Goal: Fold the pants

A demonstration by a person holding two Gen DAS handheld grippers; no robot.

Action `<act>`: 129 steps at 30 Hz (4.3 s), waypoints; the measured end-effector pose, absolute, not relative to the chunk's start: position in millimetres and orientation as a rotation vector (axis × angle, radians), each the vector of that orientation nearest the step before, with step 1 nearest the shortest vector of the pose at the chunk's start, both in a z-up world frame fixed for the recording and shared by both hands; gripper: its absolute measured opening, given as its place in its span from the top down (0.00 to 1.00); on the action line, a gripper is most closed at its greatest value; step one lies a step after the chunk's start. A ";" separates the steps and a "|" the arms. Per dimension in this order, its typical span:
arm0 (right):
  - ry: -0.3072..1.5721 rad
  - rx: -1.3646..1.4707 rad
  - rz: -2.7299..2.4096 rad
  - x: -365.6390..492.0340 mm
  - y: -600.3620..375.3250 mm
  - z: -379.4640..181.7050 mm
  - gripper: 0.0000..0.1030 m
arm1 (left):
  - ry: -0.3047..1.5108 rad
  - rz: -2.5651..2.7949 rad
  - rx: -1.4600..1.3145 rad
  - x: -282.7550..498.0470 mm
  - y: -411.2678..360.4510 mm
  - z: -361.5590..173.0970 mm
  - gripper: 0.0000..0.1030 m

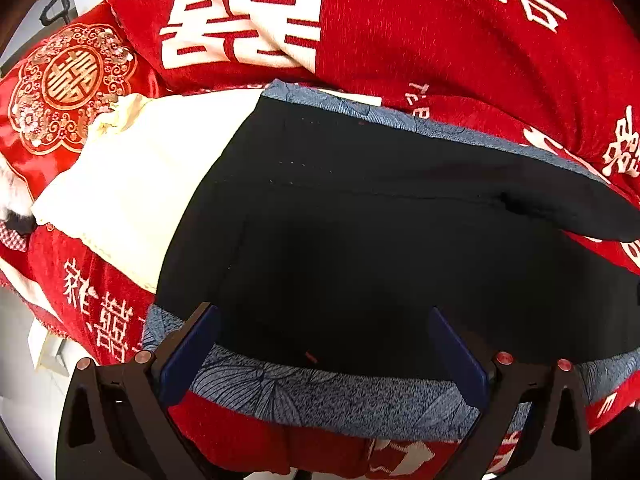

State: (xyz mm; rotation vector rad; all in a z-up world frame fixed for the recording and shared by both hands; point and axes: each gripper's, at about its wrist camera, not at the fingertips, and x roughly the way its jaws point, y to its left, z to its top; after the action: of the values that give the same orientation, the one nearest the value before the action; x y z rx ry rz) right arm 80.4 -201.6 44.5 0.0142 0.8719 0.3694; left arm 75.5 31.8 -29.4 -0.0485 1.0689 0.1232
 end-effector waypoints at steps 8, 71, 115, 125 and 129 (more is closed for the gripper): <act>0.935 -0.074 0.399 103.1 -201.2 14.7 0.00 | 1.088 0.115 -0.039 102.3 24.1 -32.0 0.00; 0.863 -0.580 0.937 243.6 -101.8 -19.3 0.87 | 1.081 0.086 -0.663 247.5 109.5 -19.1 0.00; 0.813 -0.795 0.608 16.6 -35.4 -73.7 0.87 | 1.075 -0.073 -0.856 17.1 169.4 -94.8 0.78; 0.840 -0.750 0.543 14.9 -29.3 -77.0 0.85 | 1.062 0.031 -0.757 -11.7 212.8 -61.3 0.68; 0.811 -0.803 0.510 9.1 -23.2 -85.9 0.82 | 1.006 0.112 -0.728 -18.8 229.5 -39.2 0.68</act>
State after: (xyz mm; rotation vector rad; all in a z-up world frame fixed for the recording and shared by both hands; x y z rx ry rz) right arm 9.1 -23.2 -85.9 -0.8033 0.8106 0.5103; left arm -18.8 229.5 -39.2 -0.7282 1.0064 0.1124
